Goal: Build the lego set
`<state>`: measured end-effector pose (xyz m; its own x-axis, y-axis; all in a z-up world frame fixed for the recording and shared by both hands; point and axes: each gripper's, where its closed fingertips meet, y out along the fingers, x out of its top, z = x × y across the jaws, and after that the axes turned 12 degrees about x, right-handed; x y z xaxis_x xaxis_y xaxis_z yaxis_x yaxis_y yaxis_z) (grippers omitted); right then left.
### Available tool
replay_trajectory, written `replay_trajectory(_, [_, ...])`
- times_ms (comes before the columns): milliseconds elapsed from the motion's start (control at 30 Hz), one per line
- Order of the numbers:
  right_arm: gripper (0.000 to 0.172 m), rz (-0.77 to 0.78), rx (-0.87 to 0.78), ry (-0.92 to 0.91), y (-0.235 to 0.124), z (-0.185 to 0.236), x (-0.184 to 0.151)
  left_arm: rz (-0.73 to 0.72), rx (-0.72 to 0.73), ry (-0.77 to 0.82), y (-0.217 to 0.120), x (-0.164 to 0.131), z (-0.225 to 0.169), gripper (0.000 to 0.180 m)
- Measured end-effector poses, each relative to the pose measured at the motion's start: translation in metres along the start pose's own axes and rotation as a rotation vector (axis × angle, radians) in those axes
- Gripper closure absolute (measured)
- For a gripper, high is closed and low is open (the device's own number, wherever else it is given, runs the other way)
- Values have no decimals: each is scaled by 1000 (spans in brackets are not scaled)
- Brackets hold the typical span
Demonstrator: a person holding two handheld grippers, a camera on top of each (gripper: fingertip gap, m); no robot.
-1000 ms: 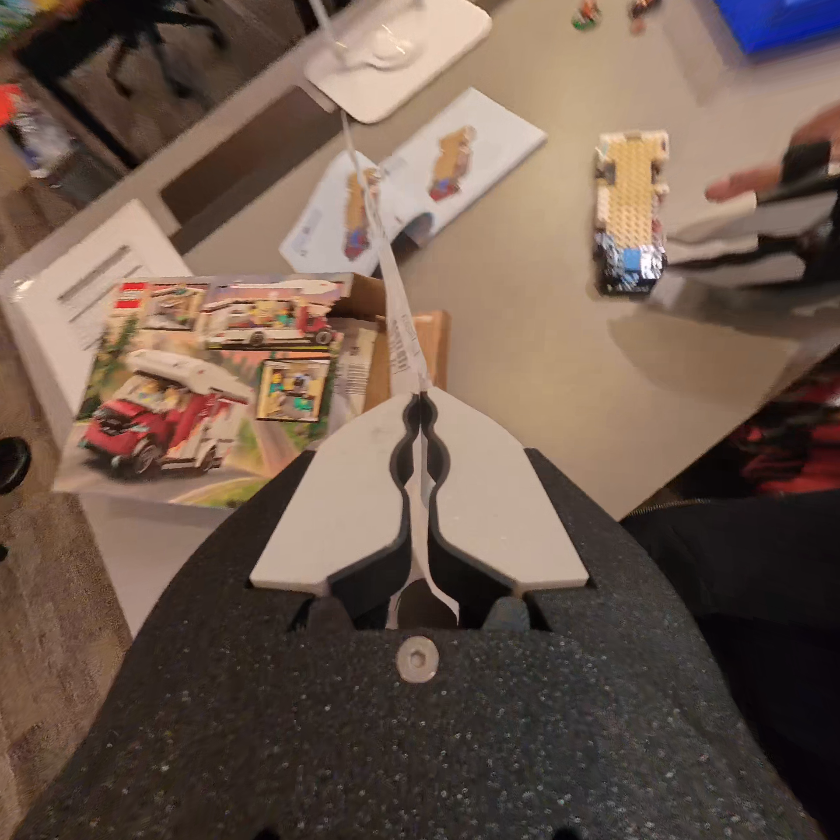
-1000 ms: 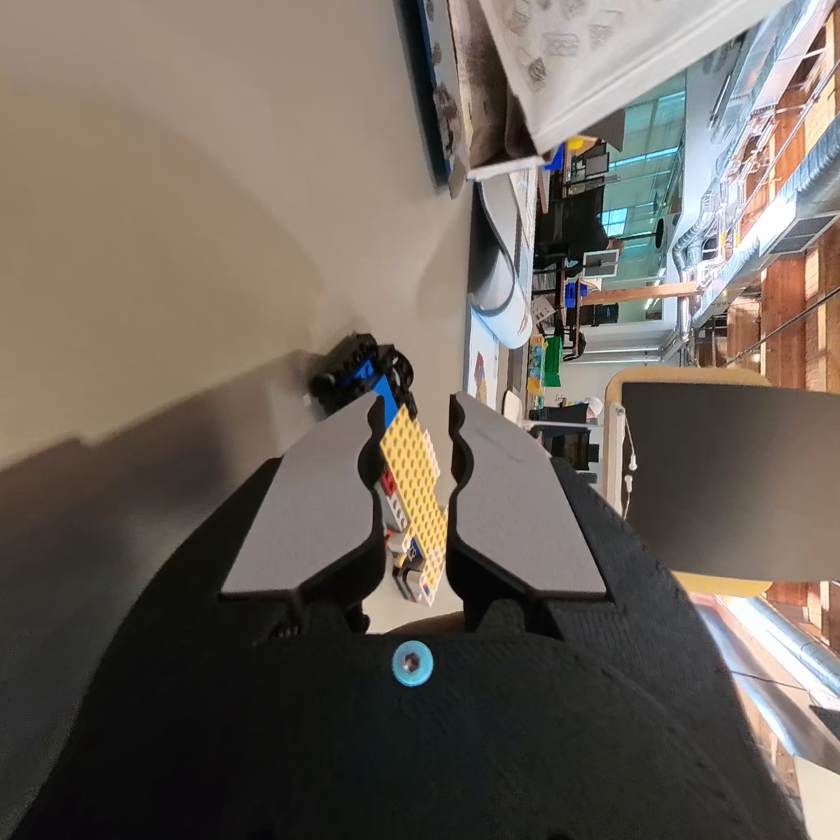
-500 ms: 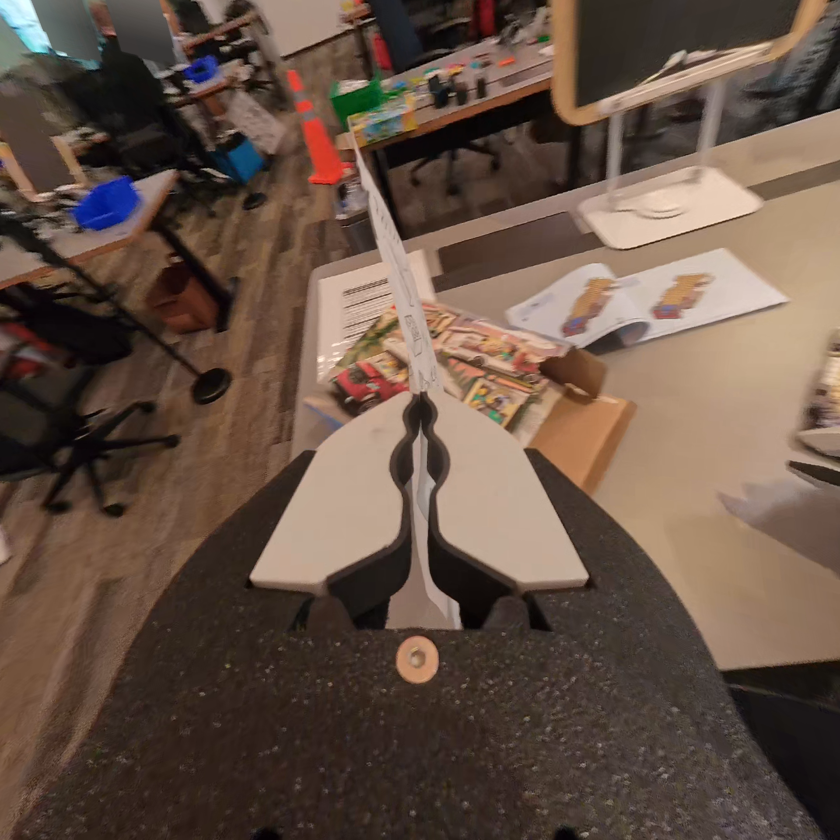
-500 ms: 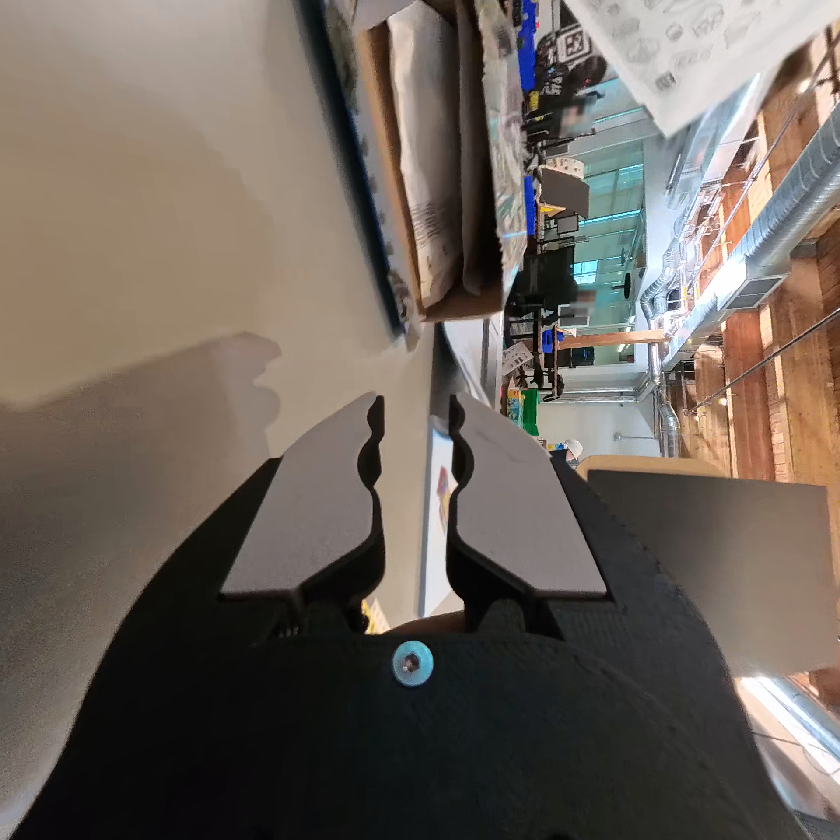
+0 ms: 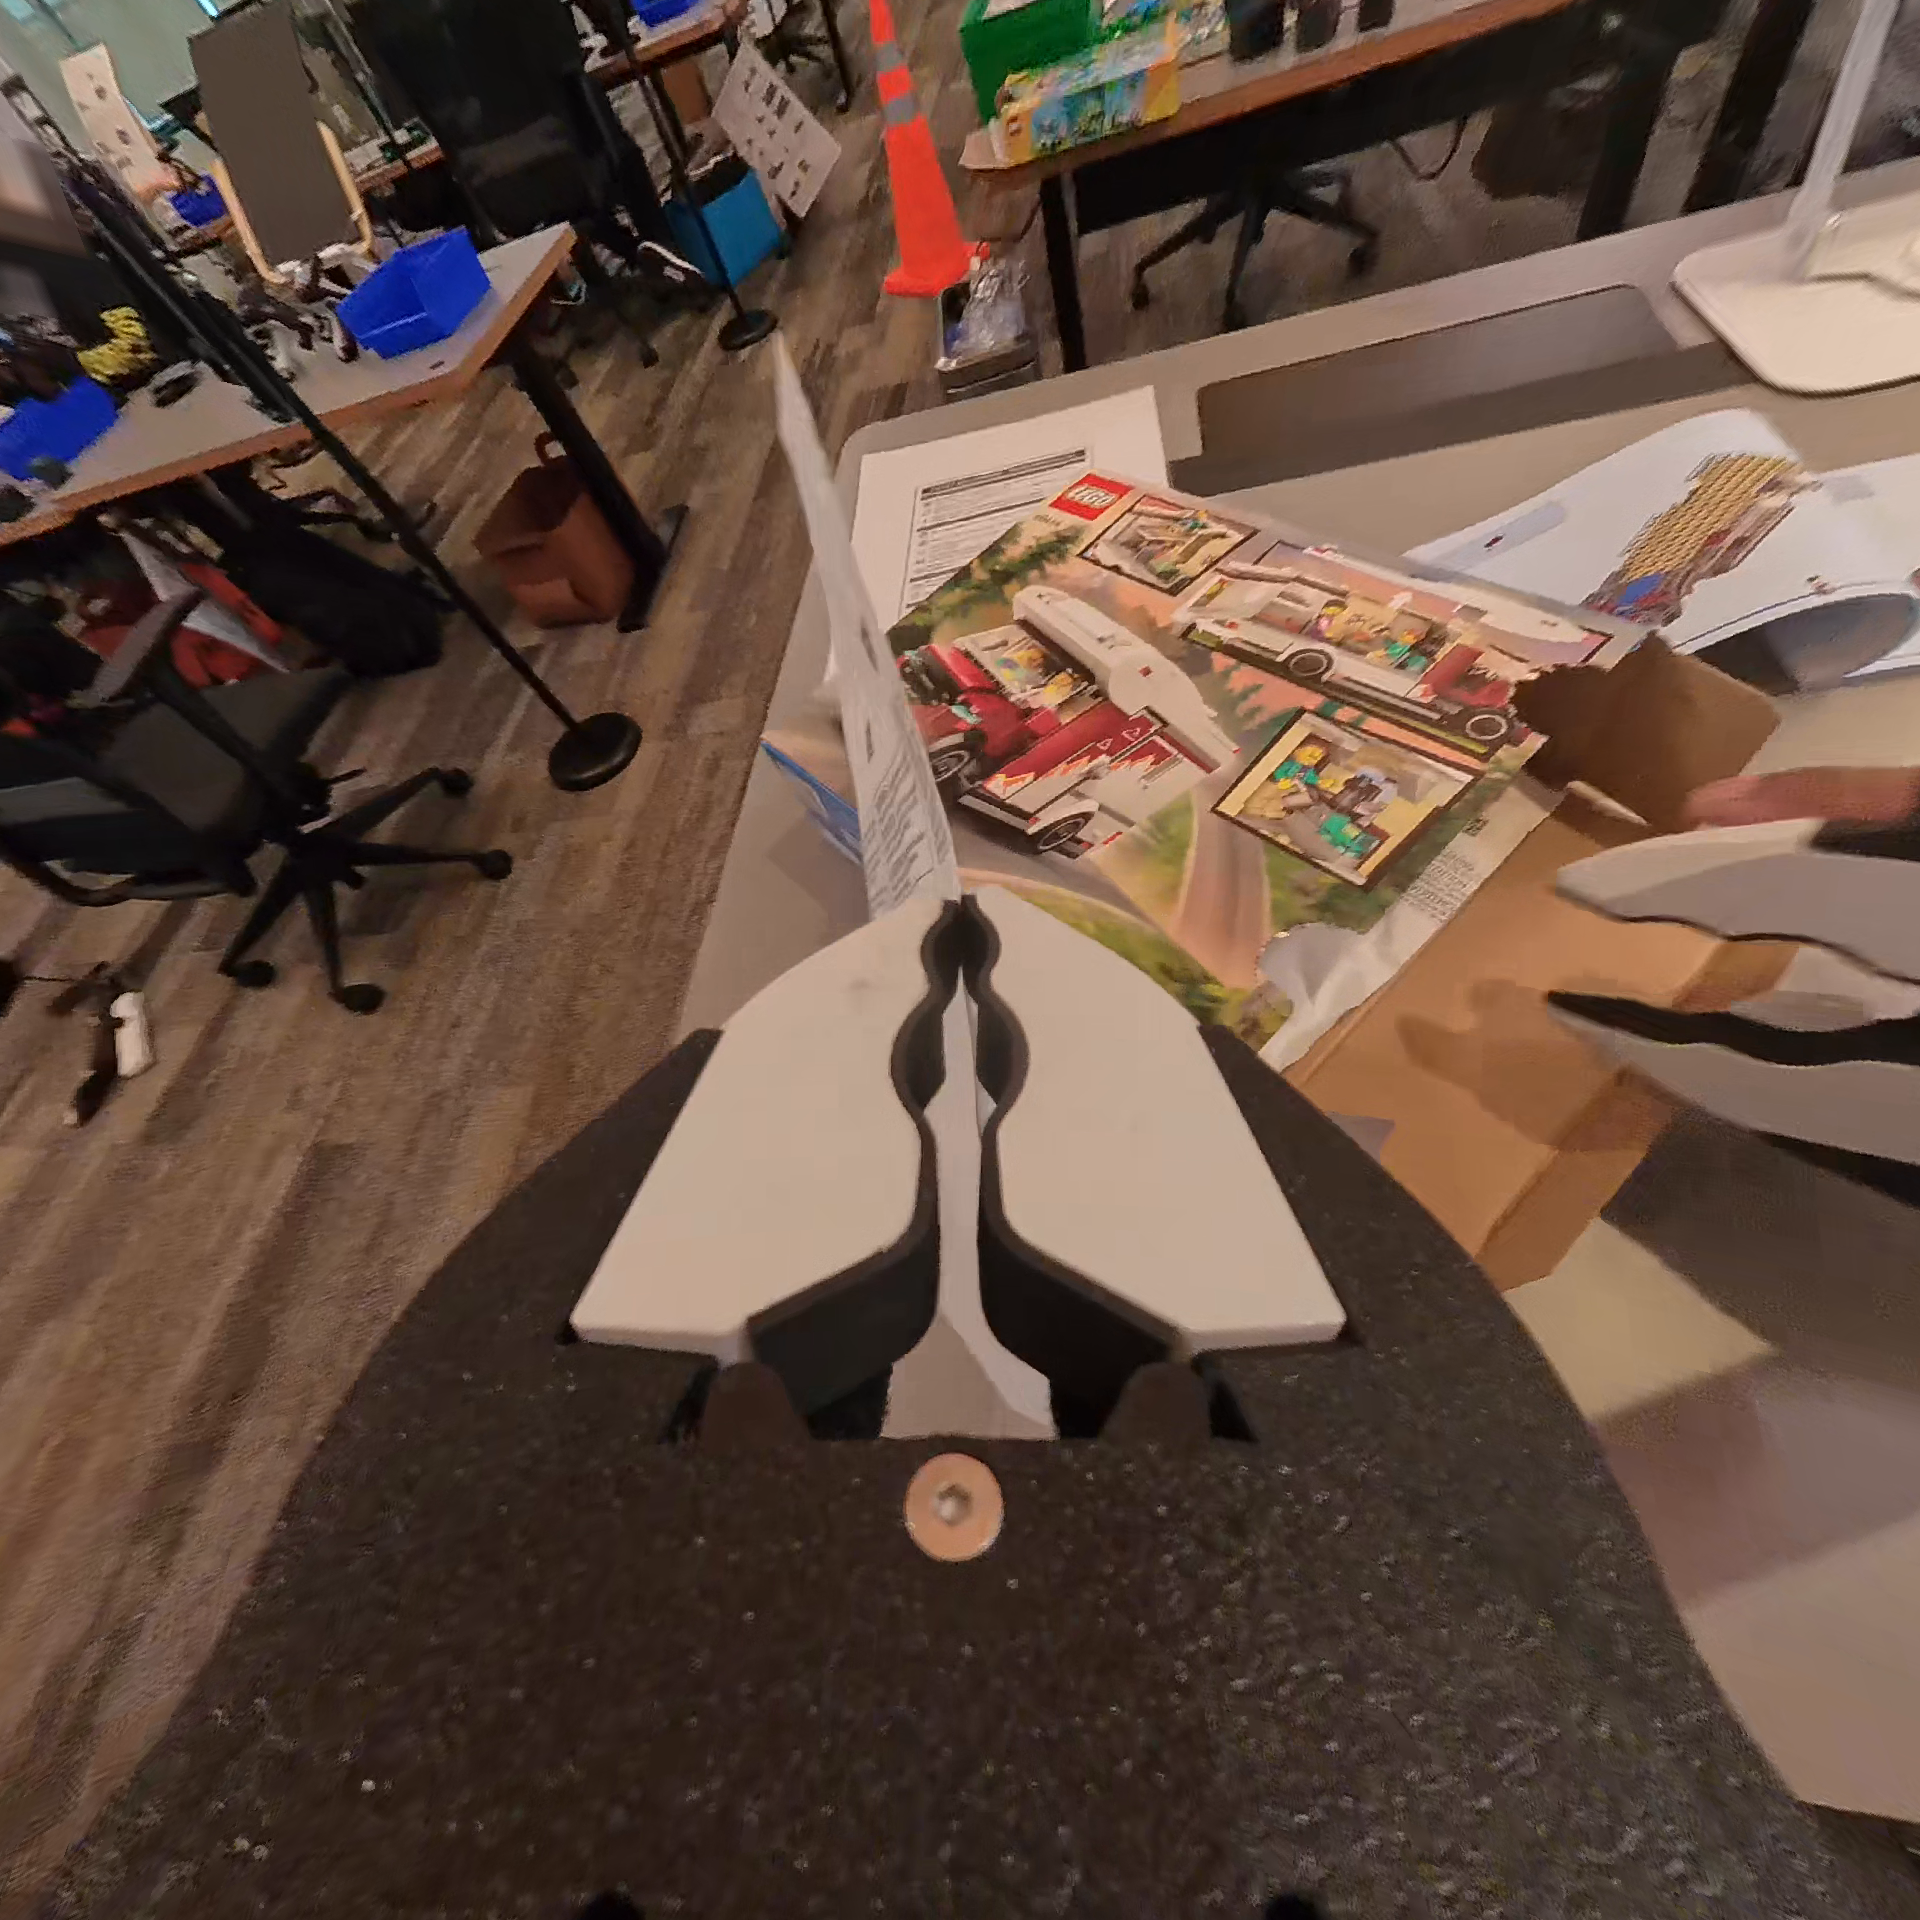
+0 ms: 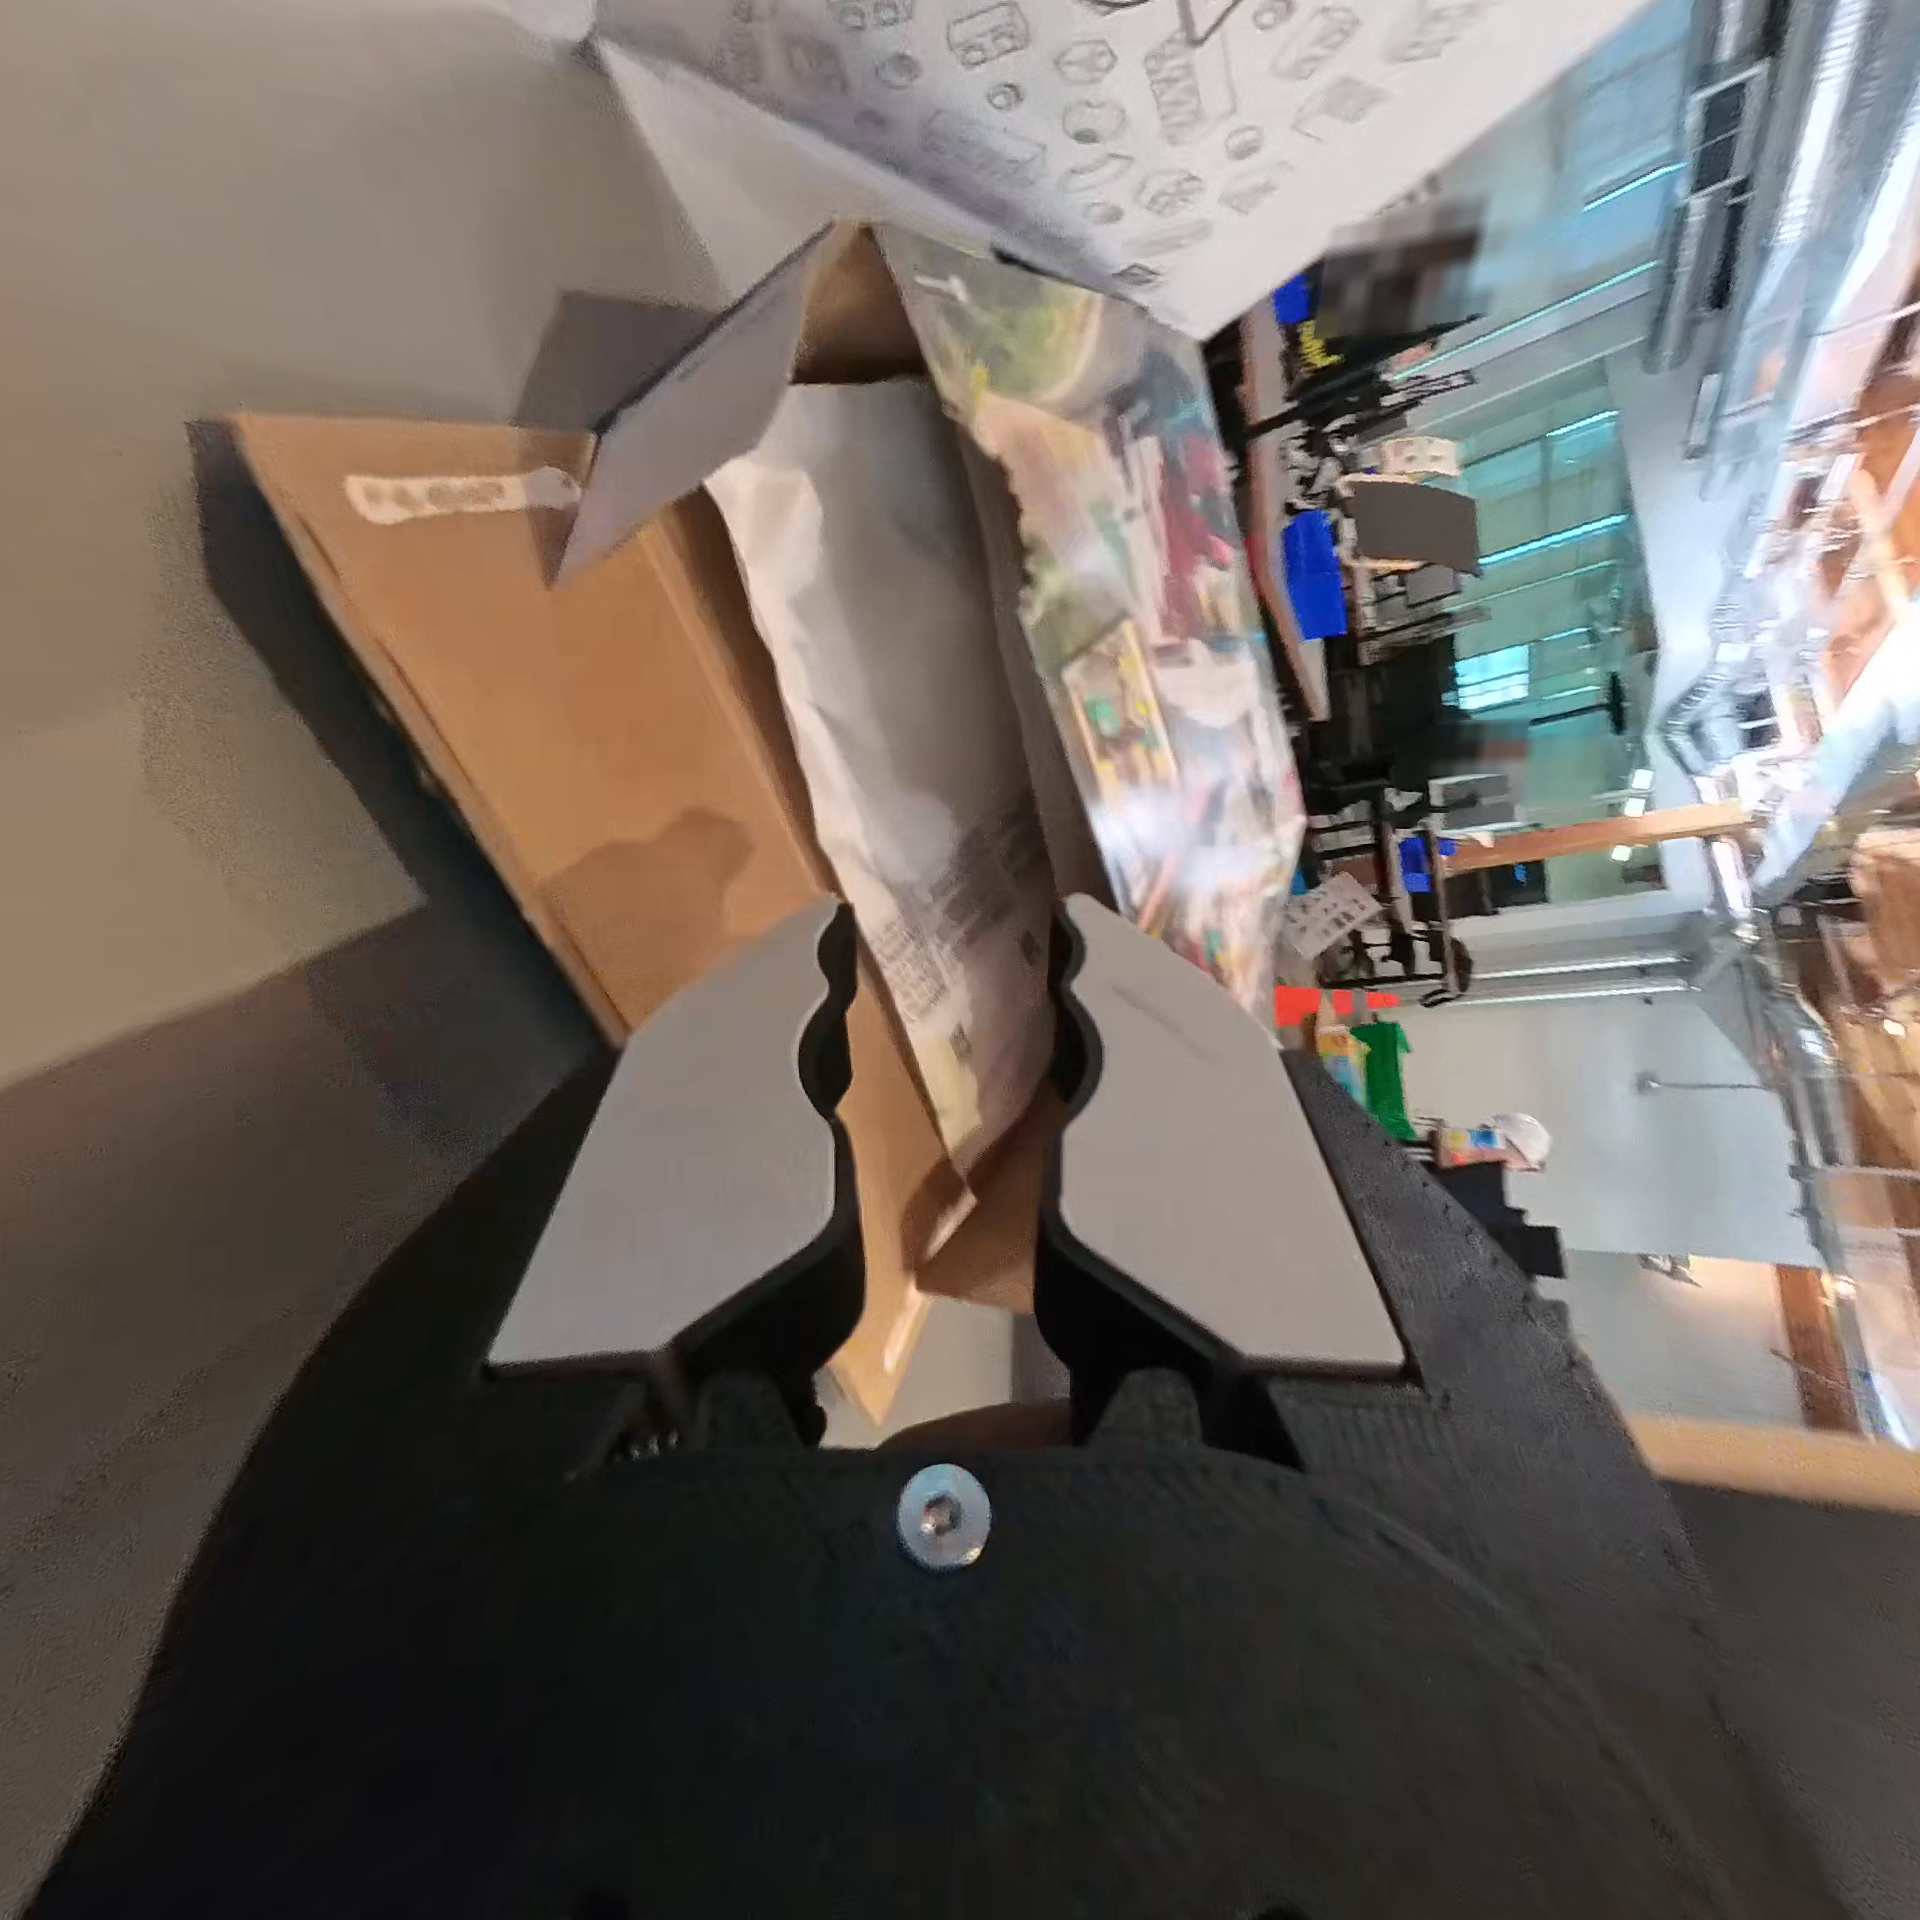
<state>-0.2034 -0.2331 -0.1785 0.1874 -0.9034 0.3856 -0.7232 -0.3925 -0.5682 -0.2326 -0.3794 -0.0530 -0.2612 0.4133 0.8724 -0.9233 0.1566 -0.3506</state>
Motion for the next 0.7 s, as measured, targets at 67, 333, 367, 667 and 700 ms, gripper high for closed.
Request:
replay_trajectory(67, [136,26,71,-3,15,6,2,-12,-22,-24,3,-3,-1,180])
replay_trajectory(333, [136,80,263,-1,53,26,10,-54,-168,-86,11,-10,-23,180])
replay_trajectory(367, [139,64,282,2,53,27,12,-63,-173,-88,11,-10,-24,180])
replay_trajectory(667, [144,-21,265,233,43,-3,5,-100,-235,-146,15,-13,-37,180])
replay_trajectory(700, [145,-1,237,244,44,-7,1,-100,-239,-151,16,-14,-38,180])
